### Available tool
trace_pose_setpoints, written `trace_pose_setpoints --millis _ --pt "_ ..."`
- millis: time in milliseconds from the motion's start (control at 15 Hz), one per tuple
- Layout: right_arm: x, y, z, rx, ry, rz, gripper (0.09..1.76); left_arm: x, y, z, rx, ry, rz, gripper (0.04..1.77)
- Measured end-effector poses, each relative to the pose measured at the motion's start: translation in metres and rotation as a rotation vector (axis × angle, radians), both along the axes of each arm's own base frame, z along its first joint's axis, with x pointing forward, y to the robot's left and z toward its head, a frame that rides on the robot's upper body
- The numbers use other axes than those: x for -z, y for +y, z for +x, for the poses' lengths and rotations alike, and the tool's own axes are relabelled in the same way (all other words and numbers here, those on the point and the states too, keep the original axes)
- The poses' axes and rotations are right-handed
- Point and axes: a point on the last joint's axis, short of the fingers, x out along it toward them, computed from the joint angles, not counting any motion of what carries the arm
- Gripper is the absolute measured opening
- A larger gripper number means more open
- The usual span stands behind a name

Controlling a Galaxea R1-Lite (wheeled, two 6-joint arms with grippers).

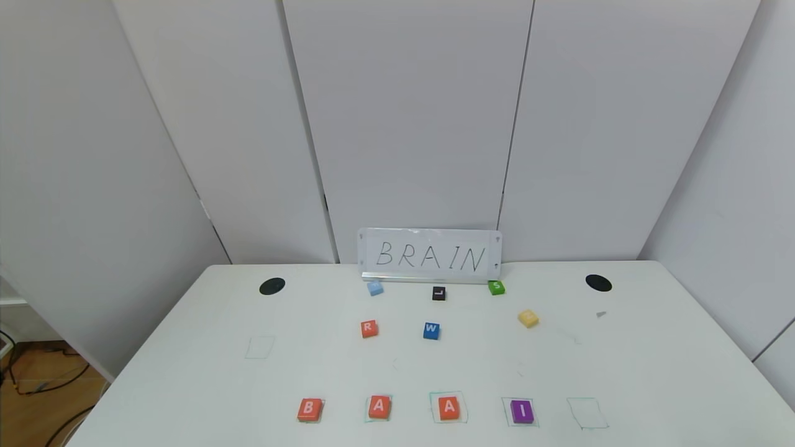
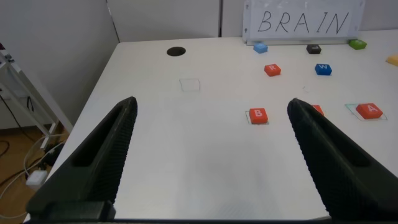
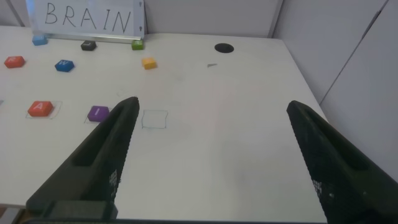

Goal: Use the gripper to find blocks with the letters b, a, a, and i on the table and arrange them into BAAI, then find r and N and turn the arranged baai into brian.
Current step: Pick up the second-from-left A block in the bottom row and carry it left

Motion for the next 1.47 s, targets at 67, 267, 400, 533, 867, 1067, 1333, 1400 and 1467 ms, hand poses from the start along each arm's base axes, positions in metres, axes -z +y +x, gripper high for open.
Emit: trace_pose_setpoints --millis 67,267,400,533,867,1067,1333,1400,1467 --pt "0.000 0.000 0.000 0.000 0.000 0.000 1.71 0.000 0.000 0.000 0.000 0.000 0.000 1.72" --pt "0.000 0.000 0.000 0.000 0.000 0.000 1.71 0.000 0.000 0.000 0.000 0.001 0.000 1.72" --pt "0.000 0.000 0.000 0.000 0.000 0.000 1.71 0.000 0.000 0.000 0.000 0.005 0.000 1.72" --pt "0.000 0.000 0.000 0.000 0.000 0.000 1.71 0.000 0.000 0.000 0.000 0.004 0.000 1.72" --pt "0.000 0.000 0.000 0.001 0.000 0.000 1.71 0.000 0.000 0.000 0.000 -0.001 0.000 1.72" --pt "0.000 0.000 0.000 0.002 -0.002 0.000 1.71 0.000 0.000 0.000 -0.001 0.002 0.000 1.72" --pt "-0.020 0.000 -0.006 0.000 -0.026 0.002 1.71 -0.013 0.000 -0.004 0.016 -0.022 0.004 1.72" --pt "-0.030 0.000 -0.008 -0.004 -0.024 0.002 1.71 -0.021 0.000 -0.006 0.018 -0.023 0.004 1.72" --pt "-0.040 0.000 -0.007 -0.008 -0.015 0.002 1.71 -0.033 0.000 -0.006 0.023 -0.026 0.004 1.72"
